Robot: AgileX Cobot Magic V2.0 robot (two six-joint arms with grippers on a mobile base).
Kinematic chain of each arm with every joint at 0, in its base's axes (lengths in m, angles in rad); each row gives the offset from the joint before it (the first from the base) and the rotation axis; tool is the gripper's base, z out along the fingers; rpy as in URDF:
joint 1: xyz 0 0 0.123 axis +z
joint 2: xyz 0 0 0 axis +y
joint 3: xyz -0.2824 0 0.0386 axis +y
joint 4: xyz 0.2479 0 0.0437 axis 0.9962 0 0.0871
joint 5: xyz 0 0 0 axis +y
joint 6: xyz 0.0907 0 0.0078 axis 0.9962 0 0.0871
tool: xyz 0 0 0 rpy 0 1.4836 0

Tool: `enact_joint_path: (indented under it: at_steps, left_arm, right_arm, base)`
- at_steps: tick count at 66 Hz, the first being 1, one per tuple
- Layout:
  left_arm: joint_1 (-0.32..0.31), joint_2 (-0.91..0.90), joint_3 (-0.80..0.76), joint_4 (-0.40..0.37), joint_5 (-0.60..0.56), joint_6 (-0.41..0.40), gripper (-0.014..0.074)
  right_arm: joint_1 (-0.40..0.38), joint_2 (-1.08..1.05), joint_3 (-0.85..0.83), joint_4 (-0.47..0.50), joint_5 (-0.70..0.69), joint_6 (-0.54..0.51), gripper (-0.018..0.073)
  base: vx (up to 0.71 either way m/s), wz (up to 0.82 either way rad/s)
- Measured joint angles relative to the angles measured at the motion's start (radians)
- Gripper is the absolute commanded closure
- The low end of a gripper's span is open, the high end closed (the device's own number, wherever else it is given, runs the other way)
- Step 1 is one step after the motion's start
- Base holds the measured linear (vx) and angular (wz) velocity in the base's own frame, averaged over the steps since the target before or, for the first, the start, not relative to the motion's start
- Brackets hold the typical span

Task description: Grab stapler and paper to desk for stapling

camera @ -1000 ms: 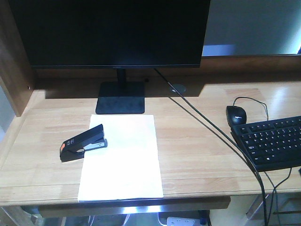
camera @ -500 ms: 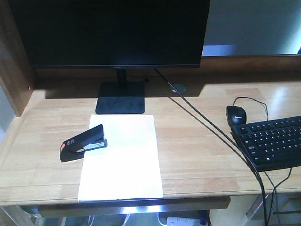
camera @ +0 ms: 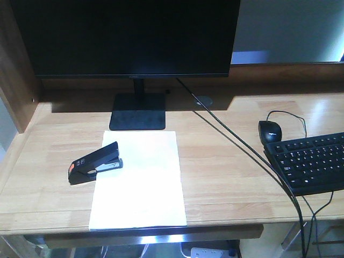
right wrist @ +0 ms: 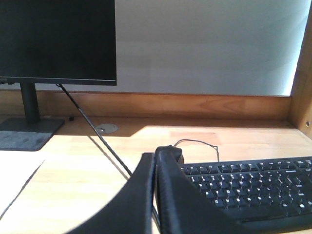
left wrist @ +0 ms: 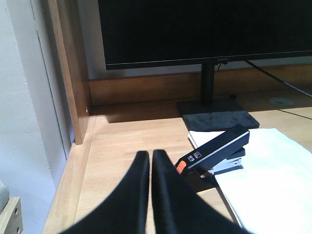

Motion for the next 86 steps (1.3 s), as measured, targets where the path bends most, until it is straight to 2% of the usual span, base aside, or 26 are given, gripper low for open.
enact_joint_path:
  at_steps: [15,86]
  left_arm:
    - [0.000,0.000,0.000,0.000,0.000,0.000,0.0603]
    - [0.000,0.000,0.000,0.001,0.000,0.000,0.0603]
  right_arm:
    - [-0.002,0.000,0.000,0.018,-0.044,0.000,0.0568]
    - [-0.003,0.000,0.000,0.023,-0.049,0.000,0.0568]
  base:
    - [0.00,0.00]
    - [0.00,0.00]
